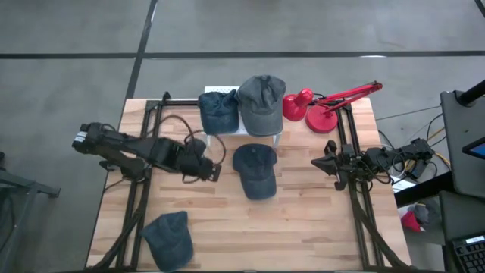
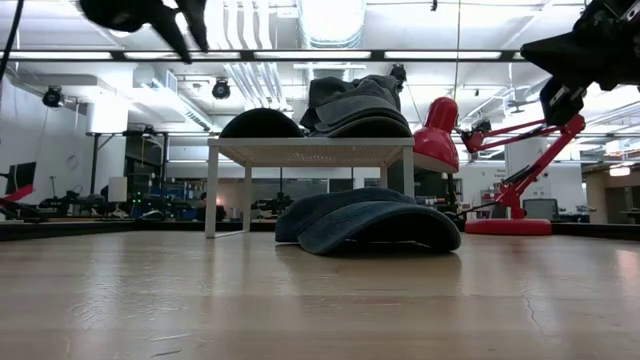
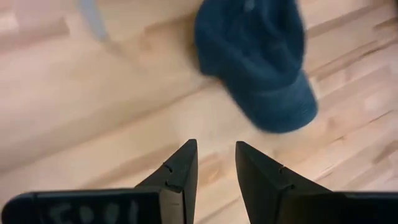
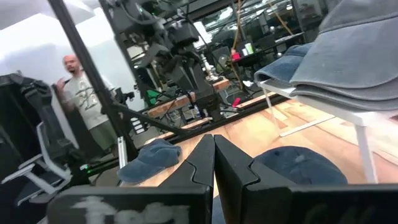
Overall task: Pick & Place hat
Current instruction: Put the bottom blue cap on the shelf
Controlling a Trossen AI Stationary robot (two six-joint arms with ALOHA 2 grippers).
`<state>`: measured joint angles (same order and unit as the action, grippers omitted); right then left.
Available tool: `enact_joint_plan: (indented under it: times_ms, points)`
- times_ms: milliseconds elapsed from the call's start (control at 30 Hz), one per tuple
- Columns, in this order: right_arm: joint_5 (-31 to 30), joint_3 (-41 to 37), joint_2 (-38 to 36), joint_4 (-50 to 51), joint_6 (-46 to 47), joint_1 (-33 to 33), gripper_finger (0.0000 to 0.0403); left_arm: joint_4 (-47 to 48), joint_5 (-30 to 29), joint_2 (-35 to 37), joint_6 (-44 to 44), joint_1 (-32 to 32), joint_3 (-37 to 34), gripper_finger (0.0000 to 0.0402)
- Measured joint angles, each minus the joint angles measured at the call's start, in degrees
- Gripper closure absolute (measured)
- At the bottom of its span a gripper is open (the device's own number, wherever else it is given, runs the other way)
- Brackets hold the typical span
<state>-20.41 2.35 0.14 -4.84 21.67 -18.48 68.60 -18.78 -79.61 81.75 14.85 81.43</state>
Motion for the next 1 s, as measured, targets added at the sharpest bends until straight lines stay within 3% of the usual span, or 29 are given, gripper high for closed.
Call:
enact_joint_plan:
  times_ms: [600, 1000]
  points:
    - [1.0, 0.0, 0.0, -0.1, -1.3, 0.0, 0.0394, -3.8, 2.5, 0.0, 31.0, 16.3, -9.9, 0.03]
    - [0.9, 0.0, 0.0, 0.0, -1.4, 0.0, 0.0394, -8.8, 6.6, -0.1, 42.4, 23.7, -11.2, 0.03]
